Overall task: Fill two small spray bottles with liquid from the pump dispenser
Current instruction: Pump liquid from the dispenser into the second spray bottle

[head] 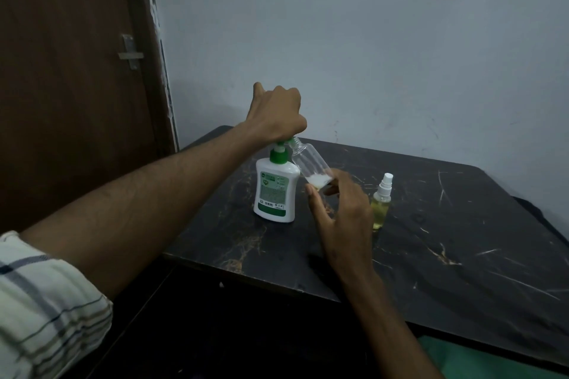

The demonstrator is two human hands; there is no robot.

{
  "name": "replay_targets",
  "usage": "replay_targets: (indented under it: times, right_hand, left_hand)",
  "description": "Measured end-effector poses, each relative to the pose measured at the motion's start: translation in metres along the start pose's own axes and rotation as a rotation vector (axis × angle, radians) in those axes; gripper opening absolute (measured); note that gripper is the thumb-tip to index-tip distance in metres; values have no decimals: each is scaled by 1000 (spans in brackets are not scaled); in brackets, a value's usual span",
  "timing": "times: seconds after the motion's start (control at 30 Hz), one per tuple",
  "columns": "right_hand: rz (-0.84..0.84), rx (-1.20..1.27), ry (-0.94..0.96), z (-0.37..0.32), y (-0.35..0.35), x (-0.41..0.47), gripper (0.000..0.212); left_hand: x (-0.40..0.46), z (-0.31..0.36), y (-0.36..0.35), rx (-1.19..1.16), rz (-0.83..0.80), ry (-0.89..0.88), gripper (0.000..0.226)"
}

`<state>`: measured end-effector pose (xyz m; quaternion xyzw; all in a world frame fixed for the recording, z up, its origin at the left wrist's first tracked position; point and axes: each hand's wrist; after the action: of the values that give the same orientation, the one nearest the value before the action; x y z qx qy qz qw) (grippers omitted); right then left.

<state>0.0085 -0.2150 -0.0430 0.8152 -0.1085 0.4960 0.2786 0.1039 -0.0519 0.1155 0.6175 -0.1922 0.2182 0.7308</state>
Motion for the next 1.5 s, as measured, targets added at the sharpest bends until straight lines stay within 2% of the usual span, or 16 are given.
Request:
replay_targets:
  times: [0.17,0.33,0.5,0.67,1.5]
  right_hand:
    - [7,2,-9,0,-1,0,41]
    - [-10,-3,-10,1,-2,-1,36]
    - [1,5,6,1,-1,-1,33]
    - [-16,-4,7,3,-3,-1,33]
    - [-24,-4,-4,-1,-1,0,43]
  left_hand:
    - [2,1,3,46,13,-36,23]
    - [1,1,0,19,4,-22,27]
    - [2,0,4,53,12,-60,14]
    - [2,-1,-2,27,-5,-23,25]
    - [1,-1,3,26,-9,-50,21]
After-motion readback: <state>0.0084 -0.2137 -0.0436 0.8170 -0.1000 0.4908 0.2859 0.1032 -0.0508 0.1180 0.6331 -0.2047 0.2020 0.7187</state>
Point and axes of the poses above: each hand's wrist, its own x-axis towards the middle knuckle, its own y-axis out of the back of the hand, z = x × y, and after that the axes turned 11 degrees about y, right-handed
